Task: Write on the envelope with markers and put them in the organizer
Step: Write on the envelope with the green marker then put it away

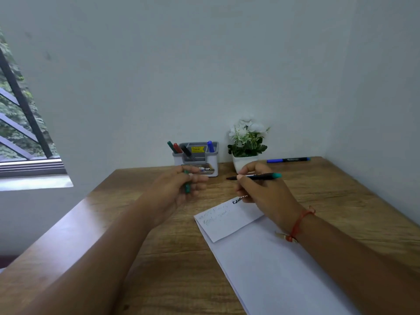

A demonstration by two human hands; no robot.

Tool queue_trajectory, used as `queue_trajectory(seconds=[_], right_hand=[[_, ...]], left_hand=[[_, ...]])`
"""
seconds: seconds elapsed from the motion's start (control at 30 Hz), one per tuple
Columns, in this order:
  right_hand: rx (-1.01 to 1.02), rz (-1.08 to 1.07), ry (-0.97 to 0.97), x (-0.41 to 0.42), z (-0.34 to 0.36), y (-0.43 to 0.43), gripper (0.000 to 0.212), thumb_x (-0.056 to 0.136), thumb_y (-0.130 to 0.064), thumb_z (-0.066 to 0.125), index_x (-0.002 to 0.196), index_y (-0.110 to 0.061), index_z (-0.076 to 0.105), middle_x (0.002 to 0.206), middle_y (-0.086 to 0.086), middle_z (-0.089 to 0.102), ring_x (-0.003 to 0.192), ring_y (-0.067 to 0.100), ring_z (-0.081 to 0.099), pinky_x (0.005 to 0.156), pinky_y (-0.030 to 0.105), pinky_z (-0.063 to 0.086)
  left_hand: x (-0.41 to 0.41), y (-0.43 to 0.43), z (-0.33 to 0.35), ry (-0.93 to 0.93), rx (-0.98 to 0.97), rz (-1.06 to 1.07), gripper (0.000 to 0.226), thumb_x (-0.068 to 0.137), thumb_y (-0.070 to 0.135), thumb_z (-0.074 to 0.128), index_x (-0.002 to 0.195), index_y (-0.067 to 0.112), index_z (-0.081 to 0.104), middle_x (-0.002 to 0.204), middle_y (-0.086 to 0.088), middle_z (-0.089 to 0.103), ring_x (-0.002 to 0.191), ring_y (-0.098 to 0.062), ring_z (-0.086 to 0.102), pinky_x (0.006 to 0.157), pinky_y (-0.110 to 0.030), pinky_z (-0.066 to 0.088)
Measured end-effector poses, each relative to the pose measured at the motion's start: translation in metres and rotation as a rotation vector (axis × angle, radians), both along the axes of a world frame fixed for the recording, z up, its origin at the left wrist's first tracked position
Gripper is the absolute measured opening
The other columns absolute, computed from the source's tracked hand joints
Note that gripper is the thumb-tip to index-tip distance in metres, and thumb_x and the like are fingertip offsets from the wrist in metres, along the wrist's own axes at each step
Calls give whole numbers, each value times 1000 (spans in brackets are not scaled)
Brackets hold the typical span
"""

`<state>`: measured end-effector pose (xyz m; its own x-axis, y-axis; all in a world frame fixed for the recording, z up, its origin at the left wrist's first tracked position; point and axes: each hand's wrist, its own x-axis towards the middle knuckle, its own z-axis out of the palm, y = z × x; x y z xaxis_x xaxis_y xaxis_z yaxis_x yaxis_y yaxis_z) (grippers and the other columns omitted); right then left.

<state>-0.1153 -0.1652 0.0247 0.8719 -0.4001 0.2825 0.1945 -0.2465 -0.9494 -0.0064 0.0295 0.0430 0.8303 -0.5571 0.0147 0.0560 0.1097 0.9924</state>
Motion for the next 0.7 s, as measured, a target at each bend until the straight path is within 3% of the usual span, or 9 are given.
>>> queue_trajectory(seconds=[0.07, 0.2, 0.3, 0.43, 0.57, 0.63, 0.7], right_hand=[[-38, 46, -53, -2, 1, 0, 10, 95, -9, 63, 94, -19, 68, 73, 2, 72, 69, 8, 69, 63, 25, 57], [61, 175, -83, -8, 5, 4, 23, 102, -15, 54, 107, -11, 76, 92, 13, 77, 84, 17, 73, 74, 31, 60], [-14, 236, -103, -11, 4, 7, 27, 104, -14, 51, 113, -19, 76, 101, 9, 78, 95, 21, 74, 81, 35, 60], [-173, 273, -123, -12, 3, 12, 38, 101, -8, 54, 112, -38, 73, 104, 2, 77, 97, 21, 73, 82, 38, 61], [-202, 264, -134, -12, 1, 11, 33, 99, -9, 58, 114, -35, 73, 102, 2, 78, 96, 20, 73, 86, 43, 60], [-224, 255, -137, -11, -1, 10, 30, 99, -11, 59, 116, -30, 74, 101, 0, 77, 96, 19, 73, 84, 40, 61], [-241, 267, -131, -11, -2, 9, 29, 98, -10, 60, 120, -24, 73, 103, -5, 78, 97, 11, 73, 80, 28, 59]], left_hand=[[-2, -2, 1, 65, -70, 27, 27, 104, 16, 40, 122, 2, 56, 110, -16, 73, 99, -26, 71, 86, -35, 56], [-6, -6, 0, 137, -118, 50, 32, 105, 27, 38, 116, 3, 57, 110, -15, 73, 103, -24, 71, 83, -31, 58], [-6, -8, -2, 165, -114, 66, 35, 104, 30, 40, 116, 3, 58, 109, -16, 73, 101, -23, 72, 78, -29, 59], [-7, -9, -4, 180, -104, 89, 41, 102, 32, 46, 124, -1, 56, 108, -19, 73, 96, -24, 73, 69, -27, 61], [-10, -10, -5, 157, -56, 68, 40, 103, 33, 44, 124, 3, 58, 108, -17, 73, 99, -23, 72, 75, -27, 60], [-12, -11, -5, 151, -40, 54, 39, 103, 34, 43, 124, 5, 58, 108, -15, 73, 101, -23, 72, 75, -28, 60], [-15, -12, -5, 139, -23, 45, 39, 103, 35, 42, 124, 6, 57, 108, -14, 74, 101, -22, 72, 74, -29, 56]])
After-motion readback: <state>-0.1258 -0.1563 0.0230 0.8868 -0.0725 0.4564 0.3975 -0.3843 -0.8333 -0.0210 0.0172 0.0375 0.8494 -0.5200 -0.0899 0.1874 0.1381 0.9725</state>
